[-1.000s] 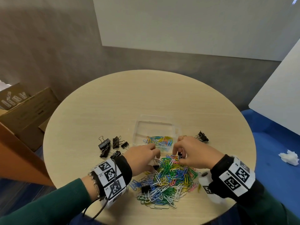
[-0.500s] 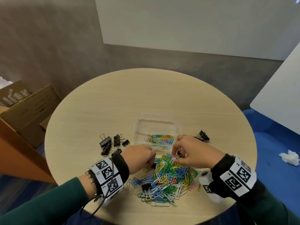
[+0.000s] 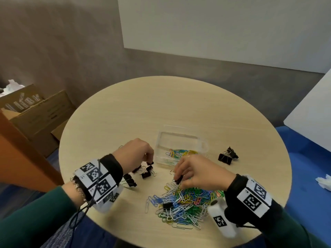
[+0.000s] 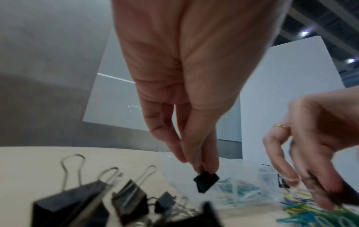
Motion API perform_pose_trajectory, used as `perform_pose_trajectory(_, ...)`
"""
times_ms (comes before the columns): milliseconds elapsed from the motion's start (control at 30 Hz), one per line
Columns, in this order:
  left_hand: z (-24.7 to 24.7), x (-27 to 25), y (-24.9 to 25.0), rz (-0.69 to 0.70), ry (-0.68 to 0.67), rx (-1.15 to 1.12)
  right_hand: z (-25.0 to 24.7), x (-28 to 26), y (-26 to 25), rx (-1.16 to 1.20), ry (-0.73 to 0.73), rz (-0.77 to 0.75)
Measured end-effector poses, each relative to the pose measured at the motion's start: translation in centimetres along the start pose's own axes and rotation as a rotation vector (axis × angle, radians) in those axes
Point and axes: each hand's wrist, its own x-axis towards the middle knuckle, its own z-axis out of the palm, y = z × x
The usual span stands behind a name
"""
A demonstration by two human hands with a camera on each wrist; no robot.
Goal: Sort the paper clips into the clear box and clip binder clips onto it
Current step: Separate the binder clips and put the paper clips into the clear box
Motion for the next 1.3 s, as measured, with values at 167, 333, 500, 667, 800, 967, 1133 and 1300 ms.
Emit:
perform_pose_trajectory(167,0.6,-0.5,-2.0,-0.056,-0.071,0.178,2.0,2.6,-1.9,-0.144,-0.230,-0.042)
perform_pose_trajectory(333,1.0,-2.0,-1.6,0.005,-0.034,0.247,1.9,2.7,-2.4,-0.271,-0.140,-0.085)
perform_pose_trajectory(500,0.5,-4.5,0.6,0.092,0.064,0.061,1.3,0.1,-1.3,-0.287,-0.064,-0.052)
perform_pose_trajectory(667,1.3,-6.7,3.0,0.105,-0.162,-0.134,1.9,-2.2,-0.8,-0.306,-0.027,-0.067)
perform_pose_trajectory(800,3.2,-6.7,5.4,0.083,-0.231,-0.088,2.5,-2.4,-1.3,-0.291,-0.097,-0.050)
perform_pose_trajectory(967,4.5,-5.7,7.5,0.109,-0.185,0.134,1.0,-3.1,0.2,-0.339,-0.045,0.071)
perform_pose_trajectory(1133,4.8,-5.4,7.8,0.103,-0.163,0.155,0.2,-3.5,0.8,-0.308,-0.076,0.093)
perform_pose_trajectory(1300,3.6,-5.5,7.5,0.072,-0.116,0.128,-0.2,-3.6,0.7,-0.307,-0.066,0.084)
